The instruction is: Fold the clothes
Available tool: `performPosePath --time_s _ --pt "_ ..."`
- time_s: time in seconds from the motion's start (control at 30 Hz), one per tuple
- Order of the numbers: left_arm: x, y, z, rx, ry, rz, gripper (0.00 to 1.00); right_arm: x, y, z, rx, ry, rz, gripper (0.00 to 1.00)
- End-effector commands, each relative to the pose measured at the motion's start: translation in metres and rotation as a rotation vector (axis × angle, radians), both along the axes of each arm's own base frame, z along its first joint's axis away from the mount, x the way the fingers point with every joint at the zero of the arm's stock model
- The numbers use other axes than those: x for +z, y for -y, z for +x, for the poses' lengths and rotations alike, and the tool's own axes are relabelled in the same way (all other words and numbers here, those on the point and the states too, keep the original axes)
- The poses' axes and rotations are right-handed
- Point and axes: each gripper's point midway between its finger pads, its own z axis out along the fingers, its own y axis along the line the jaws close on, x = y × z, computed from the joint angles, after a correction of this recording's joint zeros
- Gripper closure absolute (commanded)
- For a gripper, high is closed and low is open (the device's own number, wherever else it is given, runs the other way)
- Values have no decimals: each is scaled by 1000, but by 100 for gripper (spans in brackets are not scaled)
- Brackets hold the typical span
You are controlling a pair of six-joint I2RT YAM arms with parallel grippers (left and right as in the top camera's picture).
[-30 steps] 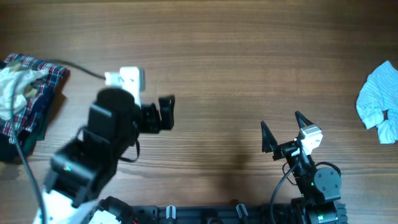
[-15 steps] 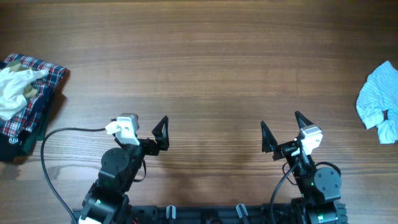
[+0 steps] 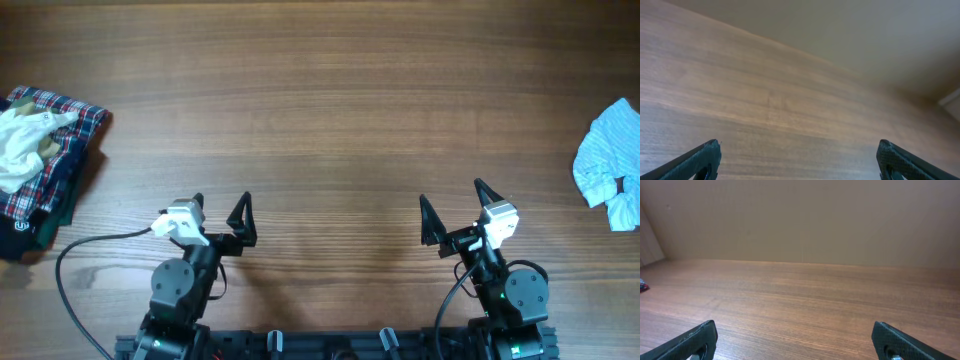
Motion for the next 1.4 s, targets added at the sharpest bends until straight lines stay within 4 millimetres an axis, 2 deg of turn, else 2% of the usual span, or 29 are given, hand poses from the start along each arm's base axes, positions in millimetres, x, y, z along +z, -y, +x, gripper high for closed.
performPosePath --time_s 0.0,0.13,0.4,0.83,1.0,1.37 --pt "7 -21 0 85 39 3 0 2 -2 -1 12 8 12 0" --pt "22 -39 -3 152 107 -10 0 2 -2 -1 12 8 12 0" --pt "22 -71 -3 284 108 -3 0 2 -2 -1 12 8 12 0" --pt "22 -71 -3 284 107 -3 0 2 -2 -1 12 8 12 0" --pt "22 -83 -4 335 108 0 0 2 -2 -1 12 8 12 0" --pt "22 -83 -4 335 108 0 0 2 -2 -1 12 8 12 0"
